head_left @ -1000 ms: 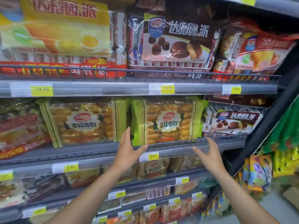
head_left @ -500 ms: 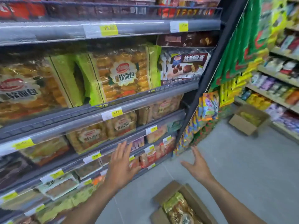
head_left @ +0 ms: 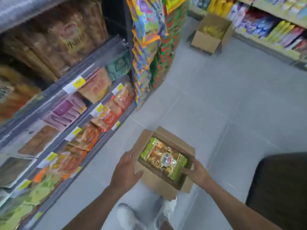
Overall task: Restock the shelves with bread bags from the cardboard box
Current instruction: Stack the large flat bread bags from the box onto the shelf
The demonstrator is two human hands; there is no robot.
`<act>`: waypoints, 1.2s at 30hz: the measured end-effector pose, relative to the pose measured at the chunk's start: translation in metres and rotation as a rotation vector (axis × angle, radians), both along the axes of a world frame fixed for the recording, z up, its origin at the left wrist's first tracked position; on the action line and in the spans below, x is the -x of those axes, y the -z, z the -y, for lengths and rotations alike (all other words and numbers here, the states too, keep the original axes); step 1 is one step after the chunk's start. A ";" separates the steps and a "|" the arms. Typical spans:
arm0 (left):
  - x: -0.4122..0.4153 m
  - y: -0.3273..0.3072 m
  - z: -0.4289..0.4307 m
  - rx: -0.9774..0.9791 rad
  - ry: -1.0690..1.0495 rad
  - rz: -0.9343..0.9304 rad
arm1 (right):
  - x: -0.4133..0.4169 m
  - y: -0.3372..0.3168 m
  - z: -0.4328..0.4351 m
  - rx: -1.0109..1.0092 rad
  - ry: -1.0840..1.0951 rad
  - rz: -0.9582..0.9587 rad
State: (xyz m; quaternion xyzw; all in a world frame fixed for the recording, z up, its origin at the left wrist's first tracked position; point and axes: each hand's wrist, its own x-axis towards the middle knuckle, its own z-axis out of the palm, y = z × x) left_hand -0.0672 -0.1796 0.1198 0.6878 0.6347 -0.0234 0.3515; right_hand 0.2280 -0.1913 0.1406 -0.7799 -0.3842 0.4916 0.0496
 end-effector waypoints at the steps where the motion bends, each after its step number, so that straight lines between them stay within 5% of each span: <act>1: -0.011 0.022 -0.003 0.014 0.013 -0.006 | -0.008 0.021 0.005 0.072 0.034 -0.030; 5: -0.049 0.117 -0.015 0.074 0.046 -0.017 | -0.036 0.112 0.026 0.243 0.238 -0.122; 18: -0.105 0.391 -0.073 0.236 0.015 -0.179 | -0.043 0.401 0.017 0.355 0.915 -0.479; 25: -0.115 0.492 -0.110 0.324 -0.235 -0.099 | -0.050 0.507 -0.009 0.420 0.976 -0.263; 36: -0.117 0.565 -0.130 0.356 -0.389 -0.071 | -0.065 0.575 -0.011 0.313 0.938 -0.355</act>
